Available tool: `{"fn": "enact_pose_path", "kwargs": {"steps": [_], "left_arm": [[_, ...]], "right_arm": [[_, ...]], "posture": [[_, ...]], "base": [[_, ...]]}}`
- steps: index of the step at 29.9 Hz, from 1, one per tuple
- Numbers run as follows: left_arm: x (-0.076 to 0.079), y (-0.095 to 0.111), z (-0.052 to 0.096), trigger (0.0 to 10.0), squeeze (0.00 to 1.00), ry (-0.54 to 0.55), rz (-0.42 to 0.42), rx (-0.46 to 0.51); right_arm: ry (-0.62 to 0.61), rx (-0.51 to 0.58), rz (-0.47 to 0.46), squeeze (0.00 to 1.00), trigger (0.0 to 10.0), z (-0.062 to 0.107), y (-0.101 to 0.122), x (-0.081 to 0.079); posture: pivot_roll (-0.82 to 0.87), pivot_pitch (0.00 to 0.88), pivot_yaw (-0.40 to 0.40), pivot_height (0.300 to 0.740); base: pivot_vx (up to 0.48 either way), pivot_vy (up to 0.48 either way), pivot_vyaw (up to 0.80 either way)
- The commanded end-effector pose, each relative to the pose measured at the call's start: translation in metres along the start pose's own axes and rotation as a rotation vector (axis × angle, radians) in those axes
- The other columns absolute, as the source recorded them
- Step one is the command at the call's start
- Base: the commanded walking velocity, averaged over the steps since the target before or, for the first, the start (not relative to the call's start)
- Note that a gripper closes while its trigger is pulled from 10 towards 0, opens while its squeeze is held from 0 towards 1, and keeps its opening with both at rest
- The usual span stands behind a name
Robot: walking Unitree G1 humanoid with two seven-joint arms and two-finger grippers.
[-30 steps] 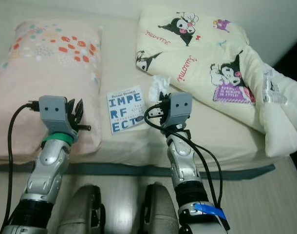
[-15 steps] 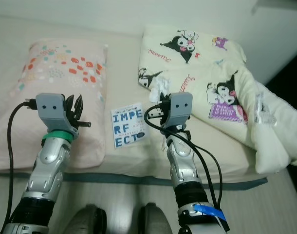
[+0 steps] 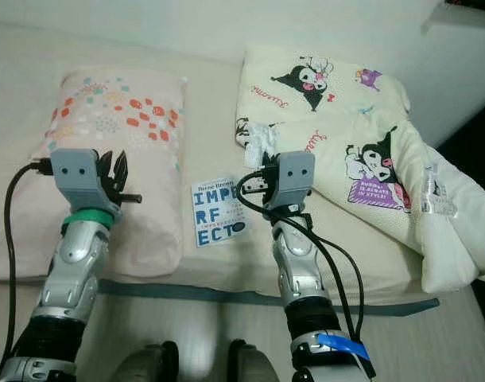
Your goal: Clean up the room
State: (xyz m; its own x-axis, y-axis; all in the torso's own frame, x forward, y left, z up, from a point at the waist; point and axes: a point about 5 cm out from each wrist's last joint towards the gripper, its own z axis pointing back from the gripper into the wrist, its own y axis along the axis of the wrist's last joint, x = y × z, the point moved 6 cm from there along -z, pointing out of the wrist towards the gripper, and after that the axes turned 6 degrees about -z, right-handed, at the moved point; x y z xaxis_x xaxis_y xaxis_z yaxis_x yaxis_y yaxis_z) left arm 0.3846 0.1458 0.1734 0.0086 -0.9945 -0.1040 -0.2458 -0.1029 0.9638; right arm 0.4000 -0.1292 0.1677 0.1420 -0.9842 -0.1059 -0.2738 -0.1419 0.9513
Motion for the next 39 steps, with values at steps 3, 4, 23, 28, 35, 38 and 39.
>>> {"fn": "enact_pose_path", "kwargs": {"steps": [3, 4, 23, 28, 35, 38, 39], "left_arm": [[0.002, -0.007, 0.002, 10.0, 0.0, -0.016, -0.007, -0.013], [0.002, -0.007, 0.002, 10.0, 0.0, -0.016, -0.008, -0.012], [0.008, -0.02, 0.006, 10.0, 0.0, -0.046, -0.012, -0.055], [0.009, -0.02, 0.006, 10.0, 0.0, -0.046, -0.01, -0.052], [0.011, -0.019, 0.004, 10.0, 0.0, -0.055, -0.008, -0.048], [0.012, -0.021, 0.003, 10.0, 0.0, -0.061, -0.013, -0.06], [0.012, -0.021, 0.003, 10.0, 0.0, -0.061, -0.013, -0.06]], "right_arm": [[-0.038, -0.024, 0.006, 0.0, 10.0, 0.004, -0.007, 0.012], [-0.039, -0.025, 0.006, 0.0, 10.0, 0.004, -0.007, 0.012], [-0.05, -0.092, 0.017, 0.0, 10.0, 0.004, -0.02, 0.015], [-0.053, -0.102, 0.039, 0.0, 10.0, 0.005, -0.022, 0.016], [-0.052, -0.091, 0.055, 0.0, 10.0, 0.005, -0.021, 0.015], [-0.053, -0.099, 0.063, 0.0, 10.0, 0.007, -0.024, 0.015], [-0.053, -0.099, 0.063, 0.0, 10.0, 0.007, -0.024, 0.015]], "posture": [[0.06, 0.06, -0.034, 0.74], [0.06, 0.06, -0.034, 0.74], [0.06, 0.028, -0.049, 0.74], [0.06, 0.025, -0.052, 0.74], [0.06, 0.028, -0.036, 0.74], [0.06, 0.029, -0.032, 0.74], [0.06, 0.029, -0.032, 0.74]], "base": [[0.0, 0.0, 0.0], [0.0, 0.0, 0.0], [0.0, 0.0, 0.0], [0.0, 0.0, 0.0], [0.0, 0.0, 0.33], [0.0, 0.0, 0.78], [0.0, 0.0, 0.78]]}}
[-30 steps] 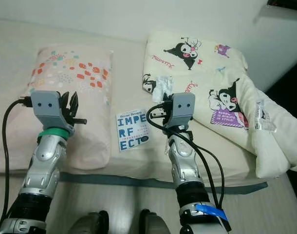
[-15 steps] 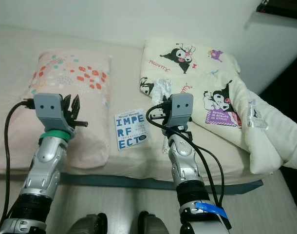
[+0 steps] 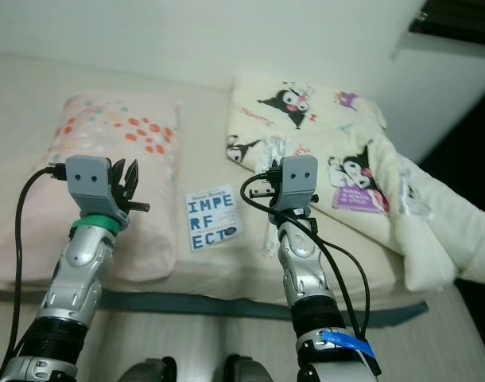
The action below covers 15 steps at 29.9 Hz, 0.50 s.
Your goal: Clean up the room
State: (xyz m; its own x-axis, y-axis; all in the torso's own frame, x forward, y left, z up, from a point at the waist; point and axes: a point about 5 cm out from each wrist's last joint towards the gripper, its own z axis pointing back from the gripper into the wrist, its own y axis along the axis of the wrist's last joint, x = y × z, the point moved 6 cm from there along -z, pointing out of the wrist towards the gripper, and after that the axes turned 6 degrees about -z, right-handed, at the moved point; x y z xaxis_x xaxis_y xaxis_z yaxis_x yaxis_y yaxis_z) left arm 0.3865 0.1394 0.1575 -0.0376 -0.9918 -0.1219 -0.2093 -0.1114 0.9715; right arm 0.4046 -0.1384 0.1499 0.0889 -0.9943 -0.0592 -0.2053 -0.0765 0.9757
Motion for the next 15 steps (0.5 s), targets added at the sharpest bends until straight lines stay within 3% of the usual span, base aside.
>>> {"fn": "enact_pose_path", "kwargs": {"steps": [1, 15], "left_arm": [[0.0042, -0.0082, 0.0008, 10.0, 0.0, -0.012, -0.005, -0.035], [0.0083, -0.0176, 0.0016, 10.0, 0.0, -0.03, -0.012, -0.08]], "right_arm": [[-0.013, -0.023, 0.005, 0.0, 10.0, 0.0051, -0.0087, 0.0029], [-0.016, -0.021, -0.006, 0.0, 10.0, 0.0053, -0.0087, -0.0005]], "posture": [[0.06, 0.029, -0.032, 0.74], [0.05, 0.035, -0.021, 0.74]], "base": [[0.0, 0.0, 0.78], [0.0, 0.0, 0.78]]}}
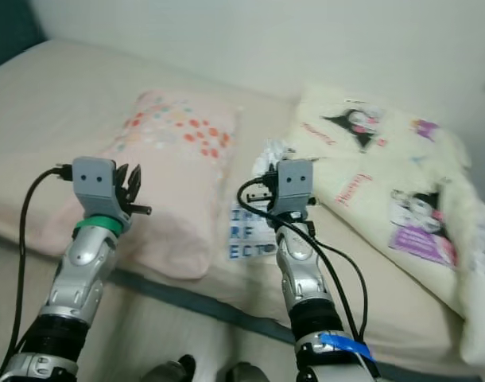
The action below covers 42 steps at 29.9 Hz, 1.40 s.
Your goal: Clean up the room
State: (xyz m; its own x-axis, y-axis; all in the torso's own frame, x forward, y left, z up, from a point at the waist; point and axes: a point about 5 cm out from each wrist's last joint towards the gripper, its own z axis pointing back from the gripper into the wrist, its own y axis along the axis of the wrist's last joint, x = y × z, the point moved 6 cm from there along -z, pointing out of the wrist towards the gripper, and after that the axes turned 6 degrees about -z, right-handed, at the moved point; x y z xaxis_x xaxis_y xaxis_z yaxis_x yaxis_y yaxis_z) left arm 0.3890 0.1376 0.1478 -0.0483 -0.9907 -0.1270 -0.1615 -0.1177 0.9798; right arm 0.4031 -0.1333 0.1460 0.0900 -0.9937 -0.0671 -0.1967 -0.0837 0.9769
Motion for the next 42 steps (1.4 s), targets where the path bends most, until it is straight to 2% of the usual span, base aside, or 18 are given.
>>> {"fn": "enact_pose_path", "kwargs": {"steps": [1, 13, 23, 36, 42], "left_arm": [[0.006, -0.008, 0.002, 10.0, 0.0, -0.02, -0.01, -0.034], [0.005, -0.013, 0.001, 10.0, 0.0, -0.025, -0.024, -0.062], [0.004, -0.02, 0.004, 10.0, 0.0, -0.013, -0.007, -0.086], [0.003, -0.023, 0.002, 10.0, 0.0, 0.006, -0.008, -0.114], [0.007, -0.022, -0.002, 10.0, 0.0, -0.002, -0.025, -0.124]], "right_arm": [[-0.016, -0.013, 0.0, 0.0, 10.0, 0.004, -0.005, 0.004], [-0.017, -0.015, -0.007, 0.0, 10.0, 0.005, -0.006, 0.003], [-0.003, -0.02, -0.03, 0.0, 10.0, 0.005, -0.007, -0.007], [-0.001, -0.025, -0.044, 0.0, 10.0, 0.004, -0.008, -0.008], [0.015, -0.045, -0.083, 0.0, 10.0, 0.002, -0.011, -0.012]], "posture": [[0.05, 0.037, -0.02, 0.74], [0.05, 0.057, -0.007, 0.74], [0.06, 0.068, 0.001, 0.74], [0.06, 0.065, -0.019, 0.74], [0.06, 0.058, -0.005, 0.74]], "base": [[0.0, 0.0, 0.78], [0.0, 0.0, 0.78], [0.0, 0.0, 0.78], [0.0, 0.0, 0.78], [0.0, 0.0, 0.78]]}}
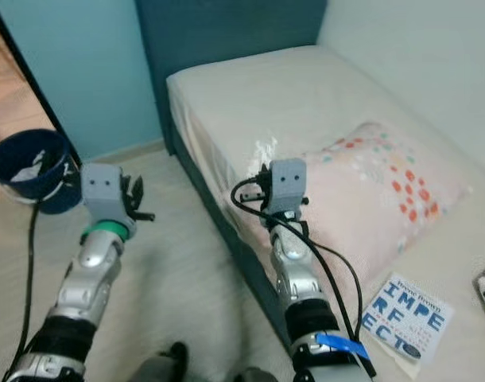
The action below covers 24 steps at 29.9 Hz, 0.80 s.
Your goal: Clean up the room
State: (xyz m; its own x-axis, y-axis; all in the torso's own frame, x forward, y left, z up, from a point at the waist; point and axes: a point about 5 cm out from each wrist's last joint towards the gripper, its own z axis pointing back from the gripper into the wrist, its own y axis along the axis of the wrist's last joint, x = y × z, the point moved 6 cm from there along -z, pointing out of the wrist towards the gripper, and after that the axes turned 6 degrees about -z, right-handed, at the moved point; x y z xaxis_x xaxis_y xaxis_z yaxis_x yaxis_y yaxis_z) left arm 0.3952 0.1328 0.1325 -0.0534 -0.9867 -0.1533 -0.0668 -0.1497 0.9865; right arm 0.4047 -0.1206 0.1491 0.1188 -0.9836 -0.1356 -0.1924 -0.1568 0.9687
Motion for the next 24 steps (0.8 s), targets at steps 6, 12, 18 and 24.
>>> {"fn": "enact_pose_path", "kwargs": {"steps": [6, 12, 18, 24], "left_arm": [[0.0022, -0.0065, -0.0012, 10.0, 0.0, 0.002, 0.007, -0.032], [0.0064, -0.0017, -0.0043, 10.0, 0.0, -0.014, -0.004, -0.018], [0.0085, -0.003, -0.0057, 10.0, 0.0, -0.022, 0.003, -0.03], [0.0068, -0.0023, -0.0061, 10.0, 0.0, -0.03, 0.006, -0.03]], "right_arm": [[-0.003, -0.049, -0.008, 0.0, 10.0, 0.0073, -0.0138, 0.0027], [-0.017, -0.05, -0.005, 0.0, 10.0, 0.0093, -0.0147, 0.0079], [-0.032, -0.05, -0.013, 0.0, 10.0, 0.01, -0.0147, 0.011], [-0.039, -0.051, -0.018, 0.0, 10.0, 0.0125, -0.0165, 0.0107]], "posture": [[0.06, 0.057, 0.003, 0.74], [0.04, 0.059, 0.018, 0.74], [0.04, 0.059, 0.032, 0.74], [0.04, 0.063, 0.029, 0.74]], "base": [[0.0, 0.0, 0.78], [0.0, 0.0, 0.78], [0.0, 0.0, 0.78], [0.0, 0.0, 0.78]]}}
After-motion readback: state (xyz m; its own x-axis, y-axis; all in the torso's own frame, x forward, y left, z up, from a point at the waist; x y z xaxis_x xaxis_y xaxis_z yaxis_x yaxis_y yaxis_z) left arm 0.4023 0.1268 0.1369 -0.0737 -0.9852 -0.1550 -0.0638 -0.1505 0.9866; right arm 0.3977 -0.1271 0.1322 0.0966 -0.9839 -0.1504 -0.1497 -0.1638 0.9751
